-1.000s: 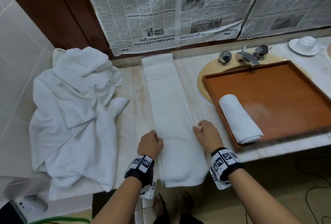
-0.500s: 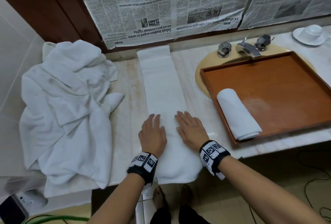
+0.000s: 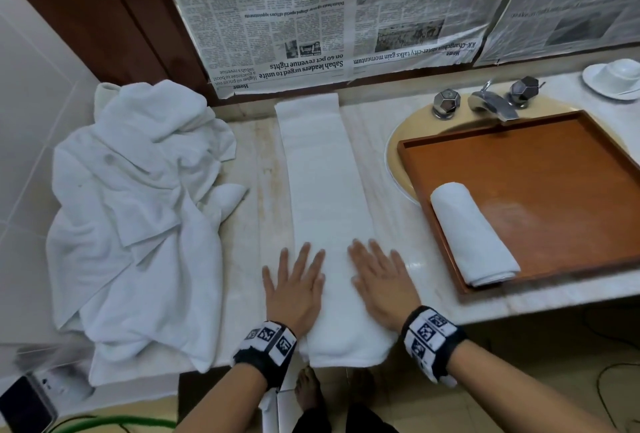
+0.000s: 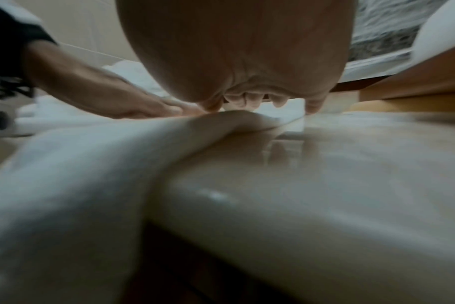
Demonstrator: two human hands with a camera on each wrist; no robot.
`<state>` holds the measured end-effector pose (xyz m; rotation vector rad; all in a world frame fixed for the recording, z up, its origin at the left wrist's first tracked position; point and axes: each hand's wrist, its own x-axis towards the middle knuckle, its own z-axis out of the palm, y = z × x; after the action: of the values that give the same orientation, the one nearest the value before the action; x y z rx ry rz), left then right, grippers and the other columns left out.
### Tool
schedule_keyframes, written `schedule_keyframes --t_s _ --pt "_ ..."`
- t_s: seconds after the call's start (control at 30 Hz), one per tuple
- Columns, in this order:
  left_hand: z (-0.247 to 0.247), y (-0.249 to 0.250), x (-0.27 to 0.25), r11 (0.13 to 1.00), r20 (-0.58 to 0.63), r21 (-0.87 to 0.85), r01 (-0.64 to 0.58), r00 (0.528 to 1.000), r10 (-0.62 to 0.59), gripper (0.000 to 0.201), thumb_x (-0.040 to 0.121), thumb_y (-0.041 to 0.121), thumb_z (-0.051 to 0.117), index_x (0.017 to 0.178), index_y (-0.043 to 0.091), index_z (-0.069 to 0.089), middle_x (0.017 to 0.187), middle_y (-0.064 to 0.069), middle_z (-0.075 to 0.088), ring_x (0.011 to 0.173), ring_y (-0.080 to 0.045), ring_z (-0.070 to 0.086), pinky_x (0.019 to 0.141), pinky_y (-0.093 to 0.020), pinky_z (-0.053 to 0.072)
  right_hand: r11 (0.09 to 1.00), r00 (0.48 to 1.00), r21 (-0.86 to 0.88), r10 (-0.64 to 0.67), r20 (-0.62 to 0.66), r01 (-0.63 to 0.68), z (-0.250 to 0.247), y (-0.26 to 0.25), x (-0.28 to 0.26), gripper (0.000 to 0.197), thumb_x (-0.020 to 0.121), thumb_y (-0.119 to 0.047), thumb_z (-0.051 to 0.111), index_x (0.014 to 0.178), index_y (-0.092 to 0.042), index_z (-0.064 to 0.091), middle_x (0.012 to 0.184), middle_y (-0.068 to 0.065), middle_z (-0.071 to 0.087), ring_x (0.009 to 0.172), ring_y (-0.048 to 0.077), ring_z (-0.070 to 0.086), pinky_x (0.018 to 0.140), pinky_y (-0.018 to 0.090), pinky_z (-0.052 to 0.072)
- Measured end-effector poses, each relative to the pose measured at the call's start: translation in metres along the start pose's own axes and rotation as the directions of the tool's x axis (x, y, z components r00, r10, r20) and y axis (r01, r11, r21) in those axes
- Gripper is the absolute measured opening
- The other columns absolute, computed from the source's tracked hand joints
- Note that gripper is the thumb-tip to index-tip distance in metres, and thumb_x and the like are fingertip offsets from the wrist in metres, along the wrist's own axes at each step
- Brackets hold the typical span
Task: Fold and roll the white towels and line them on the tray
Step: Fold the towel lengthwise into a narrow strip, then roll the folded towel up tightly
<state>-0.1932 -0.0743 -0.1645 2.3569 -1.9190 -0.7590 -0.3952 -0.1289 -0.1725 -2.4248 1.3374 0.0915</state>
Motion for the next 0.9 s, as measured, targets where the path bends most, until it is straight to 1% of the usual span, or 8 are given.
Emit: schedule_keyframes --t_s 0.07,0.2,0.47,0.57,0.63,0.7,0.8,0.9 --pt "0.004 0.001 0.001 1.000 0.034 0.028 -0.011 0.999 0.010 0.052 0.103 0.053 0.006 0.149 0.053 -0.016 0.157 0.026 -0.026 0.149 -0.018 -0.025 0.118 -0.059 -0.012 1.000 0.999 -0.024 -0.002 0.038 0.003 0.005 -0.006 0.002 0.063 0.099 -0.048 0.003 0.157 -0.024 0.006 0.162 -0.011 -0.006 0.150 0.015 -0.006 0.121 0.052 0.009" --pt "-0.013 0.000 0.032 0.999 0.074 0.047 0.027 0.997 -0.031 0.053 0.103 0.053 0.009 0.151 0.052 -0.014 0.158 0.027 -0.023 0.150 -0.023 -0.022 0.117 -0.061 -0.012 0.996 0.989 -0.048 0.081 0.126 -0.076 -0.009 0.002 0.039 0.074 0.086 -0.055 -0.016 0.155 -0.026 -0.013 0.158 -0.014 -0.024 0.149 0.012 -0.018 0.121 0.049 -0.005" --pt "-0.047 0.004 0.107 0.999 0.090 -0.009 0.031 0.995 -0.030 0.053 0.104 0.051 0.015 0.153 0.052 -0.005 0.160 0.028 -0.017 0.151 -0.024 -0.017 0.116 -0.063 -0.009 0.993 0.984 -0.060 0.110 0.140 -0.103 -0.041 0.021 0.119 0.058 0.105 -0.044 0.013 0.156 -0.026 -0.009 0.162 -0.012 -0.018 0.150 0.012 -0.014 0.121 0.047 -0.004" --pt "-0.059 -0.010 0.116 0.996 -0.031 -0.086 0.005 0.999 -0.008 0.053 0.104 0.045 0.031 0.155 0.040 0.019 0.164 0.017 0.009 0.152 -0.021 0.010 0.118 -0.057 0.012 0.997 0.993 0.001 0.082 0.086 -0.082 -0.048 0.020 0.124 0.060 0.105 -0.043 0.023 0.158 -0.021 0.003 0.165 -0.008 -0.004 0.152 0.016 -0.004 0.121 0.046 0.001" --pt "-0.063 -0.021 0.105 0.972 -0.147 -0.233 -0.017 0.989 -0.017 0.044 0.101 0.036 0.046 0.143 0.025 0.046 0.149 0.000 0.045 0.134 -0.025 0.044 0.107 -0.043 0.036 0.993 0.996 0.119 0.026 -0.080 -0.016 -0.047 0.011 0.100 0.059 0.102 -0.040 0.035 0.154 -0.014 0.025 0.162 0.001 0.022 0.150 0.022 0.018 0.118 0.044 0.017" --pt "-0.058 -0.026 0.081 0.946 -0.203 -0.325 -0.012 0.978 -0.058 0.023 0.096 0.031 0.056 0.114 0.018 0.063 0.112 -0.003 0.066 0.104 -0.025 0.063 0.088 -0.034 0.048 0.976 0.975 0.210 -0.007 -0.223 0.055 -0.037 -0.002 0.064 0.055 0.094 -0.038 0.045 0.141 -0.010 0.049 0.144 0.010 0.050 0.132 0.030 0.046 0.105 0.043 0.037" --pt "-0.041 -0.021 0.038 0.933 -0.085 -0.353 0.065 0.991 -0.102 0.016 0.088 0.040 0.065 0.085 0.025 0.061 0.081 0.008 0.065 0.079 -0.015 0.063 0.077 -0.034 0.054 0.970 0.982 0.226 -0.047 -0.183 0.089 -0.016 -0.023 0.017 0.049 0.090 -0.048 0.044 0.121 -0.015 0.062 0.119 0.003 0.059 0.107 0.024 0.056 0.090 0.038 0.045" --pt "-0.027 -0.012 0.016 0.945 -0.080 -0.312 0.096 0.989 -0.127 0.020 0.088 0.044 0.064 0.091 0.024 0.062 0.082 0.011 0.062 0.080 -0.012 0.060 0.075 -0.033 0.053 0.977 0.975 0.179 -0.076 -0.208 0.114 0.001 -0.032 -0.005 0.045 0.083 -0.051 0.048 0.107 -0.018 0.067 0.109 -0.002 0.061 0.098 0.019 0.059 0.085 0.035 0.050"
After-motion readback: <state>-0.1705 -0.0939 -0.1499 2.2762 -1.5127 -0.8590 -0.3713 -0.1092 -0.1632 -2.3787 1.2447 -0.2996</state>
